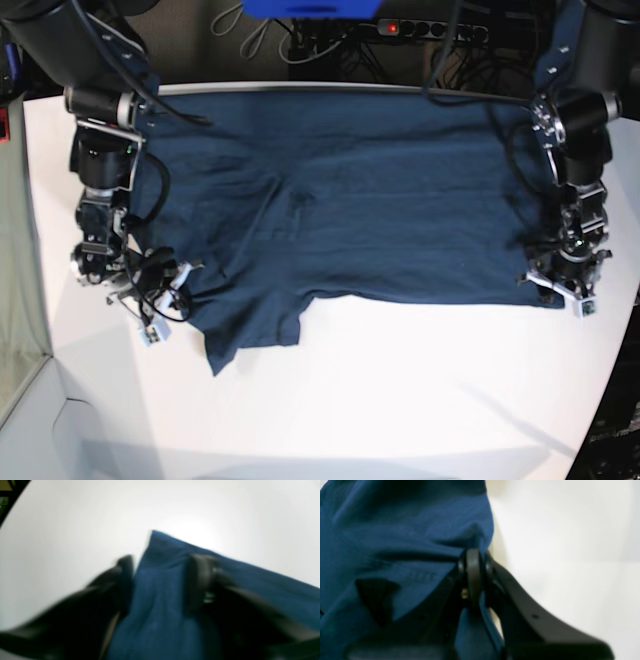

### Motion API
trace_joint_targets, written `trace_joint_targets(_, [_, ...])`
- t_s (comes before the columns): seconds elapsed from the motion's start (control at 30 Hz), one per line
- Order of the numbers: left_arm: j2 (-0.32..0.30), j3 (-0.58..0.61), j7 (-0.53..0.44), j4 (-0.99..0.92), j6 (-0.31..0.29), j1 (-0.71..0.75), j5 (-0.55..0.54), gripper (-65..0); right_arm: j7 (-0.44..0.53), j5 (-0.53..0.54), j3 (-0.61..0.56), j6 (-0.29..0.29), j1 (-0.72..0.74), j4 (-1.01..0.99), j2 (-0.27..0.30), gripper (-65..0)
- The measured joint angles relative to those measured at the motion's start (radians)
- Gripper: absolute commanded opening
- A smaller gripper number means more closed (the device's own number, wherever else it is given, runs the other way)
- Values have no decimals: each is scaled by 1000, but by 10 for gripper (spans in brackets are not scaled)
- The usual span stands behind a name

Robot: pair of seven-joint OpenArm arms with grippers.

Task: Layout the t-shirt on the table in an organized manner, then fold the t-shirt properly
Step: 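Grasp the shirt hem corners with both grippers, then fold the hem with both grippers over toward the collar edge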

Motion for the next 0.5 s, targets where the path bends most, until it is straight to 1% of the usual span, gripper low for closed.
trace_joint_targets(0.07, [5,0,-5,0,-4,0,0,-607,0,2,0,0,0,0,0,-650])
trace_joint_targets(0.1, [6,0,-8,0,-5,0,3,-650,0,2,0,0,0,0,0,-650])
trace_joint_targets(0.13, [5,0,-7,0,-4,0,7,-650,0,2,0,0,0,0,0,-650])
trace_joint_targets(0.17, [5,0,-7,1,-4,0,7,-632,0,2,0,0,0,0,0,-650])
trace_joint_targets(0.23, [5,0,-6,4,-4,0,3,-650,0,2,0,0,0,0,0,-650])
trace_joint_targets(0.3, [5,0,2,14,-4,2,3,-647,-9,1,3,0,-3,14,-1,-650])
trace_joint_targets(0.37, [10,0,62,74,-1,15,9,-647,-50,1,3,0,-14,63,-6,-650])
trace_joint_targets(0.4, [18,-1,75,112,5,24,19,-647,-64,12,3,0,-24,89,-6,-650])
trace_joint_targets(0.5, [45,-6,127,222,7,45,18,-647,-79,43,3,3,-58,178,-6,-650])
